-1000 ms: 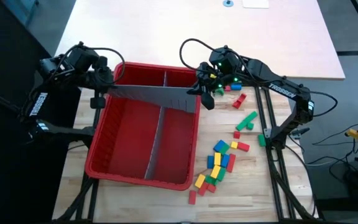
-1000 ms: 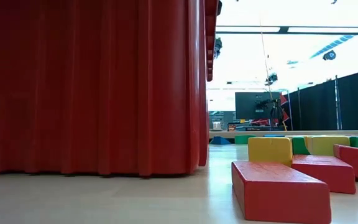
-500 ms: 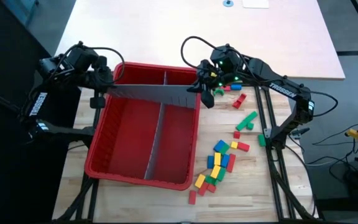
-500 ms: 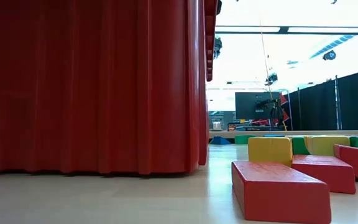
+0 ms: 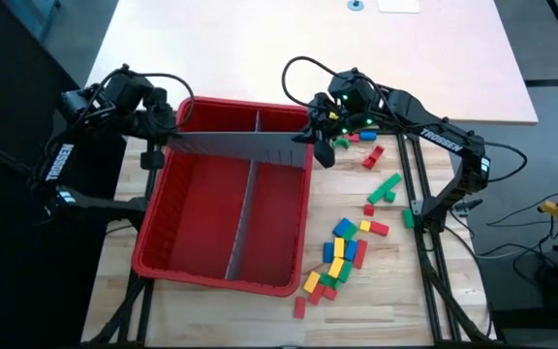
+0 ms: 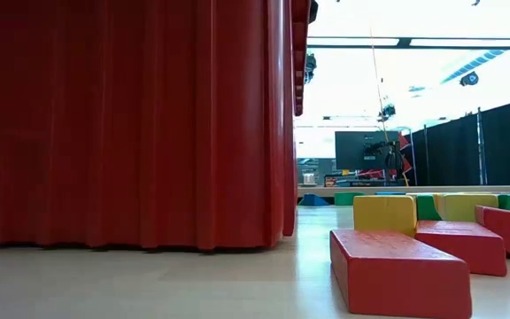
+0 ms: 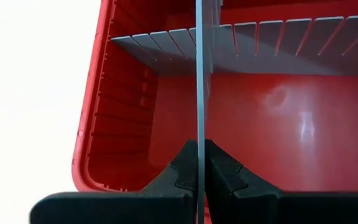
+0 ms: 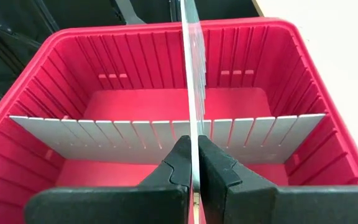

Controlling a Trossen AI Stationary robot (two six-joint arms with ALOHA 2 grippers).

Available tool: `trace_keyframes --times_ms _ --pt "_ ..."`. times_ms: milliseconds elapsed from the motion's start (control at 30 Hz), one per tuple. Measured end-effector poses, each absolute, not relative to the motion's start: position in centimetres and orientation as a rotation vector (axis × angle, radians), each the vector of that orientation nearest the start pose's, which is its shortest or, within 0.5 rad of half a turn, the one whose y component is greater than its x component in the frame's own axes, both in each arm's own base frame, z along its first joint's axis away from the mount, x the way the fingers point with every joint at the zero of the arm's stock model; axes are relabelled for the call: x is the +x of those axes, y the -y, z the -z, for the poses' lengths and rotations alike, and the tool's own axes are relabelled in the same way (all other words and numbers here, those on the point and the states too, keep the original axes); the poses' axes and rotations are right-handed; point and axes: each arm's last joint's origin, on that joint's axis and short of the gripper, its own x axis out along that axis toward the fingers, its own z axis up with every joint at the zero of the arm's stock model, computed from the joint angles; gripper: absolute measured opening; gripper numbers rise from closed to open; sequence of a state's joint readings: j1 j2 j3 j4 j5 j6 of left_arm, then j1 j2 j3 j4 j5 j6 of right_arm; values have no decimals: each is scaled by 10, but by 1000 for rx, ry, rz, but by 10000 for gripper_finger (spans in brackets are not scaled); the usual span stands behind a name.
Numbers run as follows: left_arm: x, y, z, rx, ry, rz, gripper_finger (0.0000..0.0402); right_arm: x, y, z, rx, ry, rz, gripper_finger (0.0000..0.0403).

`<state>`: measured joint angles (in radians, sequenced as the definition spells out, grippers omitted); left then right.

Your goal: Sort blocks

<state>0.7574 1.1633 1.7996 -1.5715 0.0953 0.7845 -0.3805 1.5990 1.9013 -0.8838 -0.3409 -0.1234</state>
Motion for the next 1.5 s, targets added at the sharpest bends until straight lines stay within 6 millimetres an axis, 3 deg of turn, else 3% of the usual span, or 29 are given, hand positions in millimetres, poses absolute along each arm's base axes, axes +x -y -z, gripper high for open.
trace_keyframes --times_ms 600,1500 --pt "112 -100 -458 279 -1028 -190 0 292 107 -457 87 -567 4 0" --pt "113 -101 -458 289 -1025 -186 0 292 106 -455 101 -585 -3 0"
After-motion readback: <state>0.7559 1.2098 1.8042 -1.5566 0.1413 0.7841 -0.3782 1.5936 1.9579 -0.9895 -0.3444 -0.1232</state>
